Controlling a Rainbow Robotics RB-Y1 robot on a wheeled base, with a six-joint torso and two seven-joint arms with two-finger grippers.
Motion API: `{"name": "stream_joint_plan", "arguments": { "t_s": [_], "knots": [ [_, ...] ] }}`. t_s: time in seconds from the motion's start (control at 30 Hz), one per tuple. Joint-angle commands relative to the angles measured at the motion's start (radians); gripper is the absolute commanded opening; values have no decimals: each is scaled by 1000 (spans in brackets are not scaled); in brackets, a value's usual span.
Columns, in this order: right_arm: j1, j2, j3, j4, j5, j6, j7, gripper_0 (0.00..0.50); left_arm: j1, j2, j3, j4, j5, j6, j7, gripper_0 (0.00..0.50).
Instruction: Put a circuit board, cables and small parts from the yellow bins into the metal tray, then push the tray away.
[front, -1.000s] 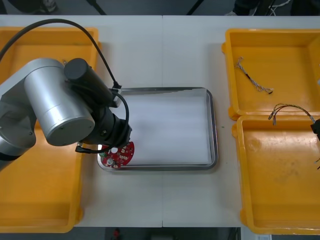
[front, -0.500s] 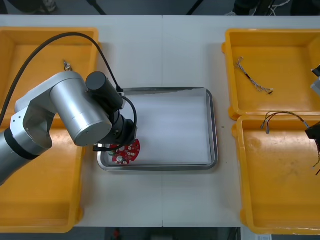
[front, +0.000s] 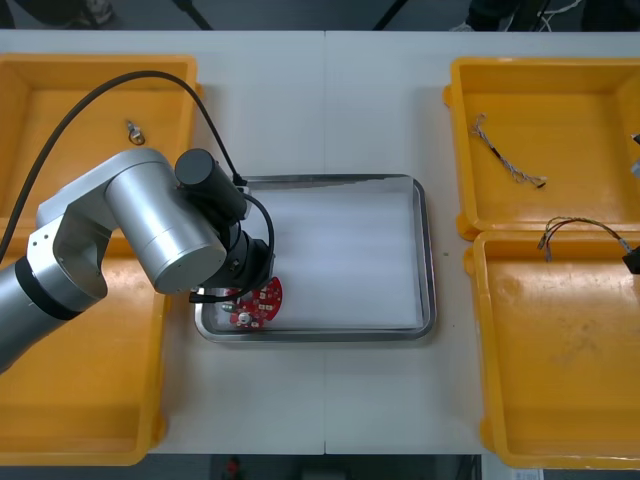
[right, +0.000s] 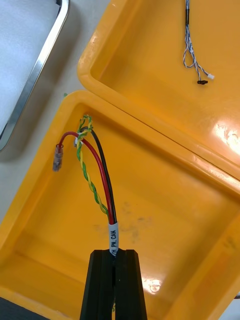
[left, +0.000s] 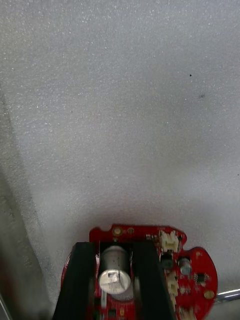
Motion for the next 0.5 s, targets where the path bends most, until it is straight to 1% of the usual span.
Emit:
{"name": "stream_joint_plan", "arguments": {
  "t_s": [0.03,0.23,0.33,0.4,0.5],
  "knots": [
    [-19,-37,-14,-3,14,3,26,0,-40,-13,-12,-8,-8,-12,56,500],
    [-21,-37,-14,-3,15,3,26,0,-47,-13,2,-11,2,-6,44,500],
    [-22,-37,-13,-3,12,3,26,0,-60,-13,31,-13,35,11,38,500],
    [-24,-37,-11,-6,5,3,26,0,-68,-13,64,-27,57,48,28,500],
    [-35,-40,3,-11,-1,3,26,0,-73,-13,101,-62,65,102,16,500]
  ]
}}
